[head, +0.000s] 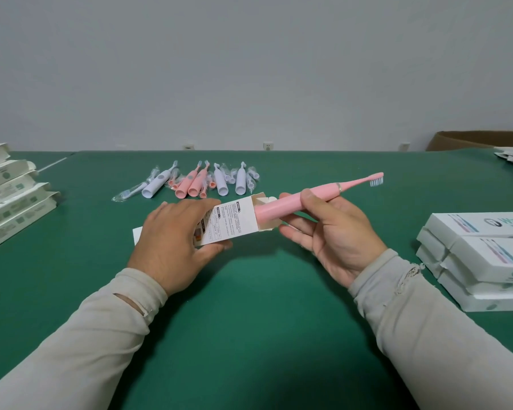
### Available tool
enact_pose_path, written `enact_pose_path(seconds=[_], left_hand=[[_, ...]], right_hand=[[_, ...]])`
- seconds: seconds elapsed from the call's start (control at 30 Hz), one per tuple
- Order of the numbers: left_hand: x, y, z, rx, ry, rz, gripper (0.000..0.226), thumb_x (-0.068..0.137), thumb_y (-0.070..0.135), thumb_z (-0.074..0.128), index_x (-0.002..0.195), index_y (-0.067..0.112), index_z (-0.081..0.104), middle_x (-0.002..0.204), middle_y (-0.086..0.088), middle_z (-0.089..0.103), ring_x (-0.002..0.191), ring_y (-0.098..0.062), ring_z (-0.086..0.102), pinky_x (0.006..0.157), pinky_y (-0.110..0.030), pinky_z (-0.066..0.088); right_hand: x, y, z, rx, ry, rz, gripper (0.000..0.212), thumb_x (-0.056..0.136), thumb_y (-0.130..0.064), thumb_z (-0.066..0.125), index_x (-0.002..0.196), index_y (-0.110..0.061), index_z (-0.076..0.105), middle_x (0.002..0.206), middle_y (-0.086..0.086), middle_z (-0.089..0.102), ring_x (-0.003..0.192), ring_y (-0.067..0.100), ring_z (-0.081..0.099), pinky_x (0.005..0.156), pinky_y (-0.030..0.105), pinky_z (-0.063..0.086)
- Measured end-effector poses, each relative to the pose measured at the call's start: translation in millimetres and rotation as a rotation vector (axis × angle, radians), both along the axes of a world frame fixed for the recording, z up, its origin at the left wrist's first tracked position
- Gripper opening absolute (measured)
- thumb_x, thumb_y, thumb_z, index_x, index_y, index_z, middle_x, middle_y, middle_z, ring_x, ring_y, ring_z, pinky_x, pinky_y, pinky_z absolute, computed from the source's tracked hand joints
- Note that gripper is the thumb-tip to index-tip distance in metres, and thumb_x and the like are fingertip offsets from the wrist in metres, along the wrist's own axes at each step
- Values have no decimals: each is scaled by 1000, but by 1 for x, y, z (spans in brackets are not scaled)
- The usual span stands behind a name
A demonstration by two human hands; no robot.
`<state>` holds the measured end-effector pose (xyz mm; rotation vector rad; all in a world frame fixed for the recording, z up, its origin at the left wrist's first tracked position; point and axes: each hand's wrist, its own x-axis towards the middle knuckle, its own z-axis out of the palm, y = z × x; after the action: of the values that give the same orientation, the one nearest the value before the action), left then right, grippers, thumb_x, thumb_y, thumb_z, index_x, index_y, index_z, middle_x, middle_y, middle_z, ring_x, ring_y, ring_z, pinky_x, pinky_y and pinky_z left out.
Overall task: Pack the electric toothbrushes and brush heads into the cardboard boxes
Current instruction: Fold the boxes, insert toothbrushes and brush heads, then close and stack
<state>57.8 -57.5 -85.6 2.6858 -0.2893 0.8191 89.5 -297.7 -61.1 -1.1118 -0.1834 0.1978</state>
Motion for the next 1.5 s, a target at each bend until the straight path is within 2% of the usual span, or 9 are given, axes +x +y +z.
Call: enact_pose_path(seconds=[0.17,0.27,0.43,0.6,0.7,0.9,1.2,1.37,1.5], left_hand=[[-1,0,0,-6,-23,-3,58,75,49,78,127,29,59,108,9,65,89,-15,48,84,-36,35],[0,-4,0,46,8,-25,57,75,53,75,126,33,58,112,12,64,93,-15,50,86,-34,34],[0,-2,-1,23,17,6,59,75,54,73,127,33,57,114,11,65,99,-20,55,88,-39,38],[1,4,0,3,15,92,57,75,54,75,126,33,58,109,9,65,99,-23,57,89,-42,42],[1,4,0,-5,17,100,59,76,54,75,128,31,58,112,8,65,101,-23,56,90,-42,42],[1,1,-2,26,41,45,60,76,57,71,130,34,55,116,11,64,102,-19,55,91,-39,40],[1,0,1,26,72,40,66,74,63,63,132,33,54,118,9,64,103,-21,55,92,-42,43],[1,1,-1,37,81,26,66,75,63,65,133,33,54,119,9,64,104,-21,55,92,-41,42],[1,0,1,27,75,12,67,74,64,63,132,33,54,119,10,64,104,-20,55,92,-42,42]], right_hand=[[2,-2,-3,-78,-18,11,24,99,-21,61,116,-5,60,107,9,77,95,19,75,84,33,61],[-1,3,-10,-308,-124,-40,21,89,-26,74,101,-9,72,94,5,78,85,13,74,74,24,57],[-5,14,-12,-597,-130,-31,46,77,-68,67,85,-25,79,88,-12,77,76,9,73,68,25,55],[4,-4,0,-150,-38,-234,7,96,-10,63,99,-9,57,66,5,65,50,12,57,42,22,45],[6,-6,-1,-195,-162,-254,8,97,-2,59,103,-7,58,67,4,71,54,12,62,46,23,50],[3,4,-25,-866,-597,-222,12,89,-32,73,99,-26,76,79,-12,72,69,5,60,73,21,51],[2,3,-18,-810,-570,-302,13,90,-19,70,85,-31,74,93,-9,62,70,5,55,67,7,41],[-2,8,-19,-715,-482,-184,15,94,-19,66,93,-33,72,95,-1,71,74,18,61,68,30,52],[-5,6,-18,-712,-556,-113,19,94,-26,68,107,-39,66,112,-18,65,71,-1,58,66,12,43]])
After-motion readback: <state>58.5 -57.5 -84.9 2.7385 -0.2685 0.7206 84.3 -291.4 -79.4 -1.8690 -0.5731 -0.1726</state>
